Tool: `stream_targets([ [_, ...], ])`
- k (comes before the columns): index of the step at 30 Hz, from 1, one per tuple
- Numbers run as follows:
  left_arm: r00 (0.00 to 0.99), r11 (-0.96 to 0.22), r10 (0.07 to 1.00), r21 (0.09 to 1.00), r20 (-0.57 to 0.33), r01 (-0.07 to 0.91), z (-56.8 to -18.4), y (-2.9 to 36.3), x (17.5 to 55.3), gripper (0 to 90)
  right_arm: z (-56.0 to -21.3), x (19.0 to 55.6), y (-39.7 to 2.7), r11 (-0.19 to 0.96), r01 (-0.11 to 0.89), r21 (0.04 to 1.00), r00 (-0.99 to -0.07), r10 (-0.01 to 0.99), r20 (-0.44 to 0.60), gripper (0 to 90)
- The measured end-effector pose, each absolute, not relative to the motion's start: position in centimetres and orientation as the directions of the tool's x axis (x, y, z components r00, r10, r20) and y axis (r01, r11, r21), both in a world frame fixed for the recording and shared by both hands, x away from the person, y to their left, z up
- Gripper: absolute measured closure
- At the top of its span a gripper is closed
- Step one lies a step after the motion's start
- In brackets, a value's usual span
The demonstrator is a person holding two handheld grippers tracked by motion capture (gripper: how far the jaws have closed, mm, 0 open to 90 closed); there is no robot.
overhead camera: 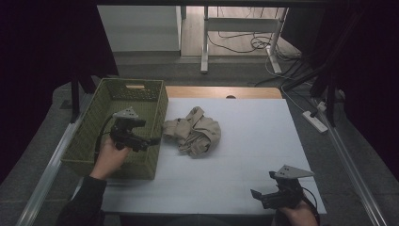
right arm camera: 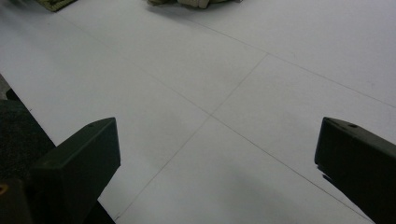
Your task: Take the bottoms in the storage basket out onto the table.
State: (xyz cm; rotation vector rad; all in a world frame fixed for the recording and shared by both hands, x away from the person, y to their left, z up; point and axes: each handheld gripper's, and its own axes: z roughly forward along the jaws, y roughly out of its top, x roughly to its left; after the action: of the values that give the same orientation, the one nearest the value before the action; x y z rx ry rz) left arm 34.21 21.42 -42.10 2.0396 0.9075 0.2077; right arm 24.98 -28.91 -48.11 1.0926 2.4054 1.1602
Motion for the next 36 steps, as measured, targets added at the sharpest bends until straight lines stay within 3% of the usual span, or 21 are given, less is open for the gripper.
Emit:
stream_targets([
  [36,0.681,-0.307,0.703,0.776,-0.205,0.551,-43.4,24.1,29.5,0.8,-48.1,25.0,-28.9,0.406,0.516,0.754,-0.689,0.72,0.084,0.7],
])
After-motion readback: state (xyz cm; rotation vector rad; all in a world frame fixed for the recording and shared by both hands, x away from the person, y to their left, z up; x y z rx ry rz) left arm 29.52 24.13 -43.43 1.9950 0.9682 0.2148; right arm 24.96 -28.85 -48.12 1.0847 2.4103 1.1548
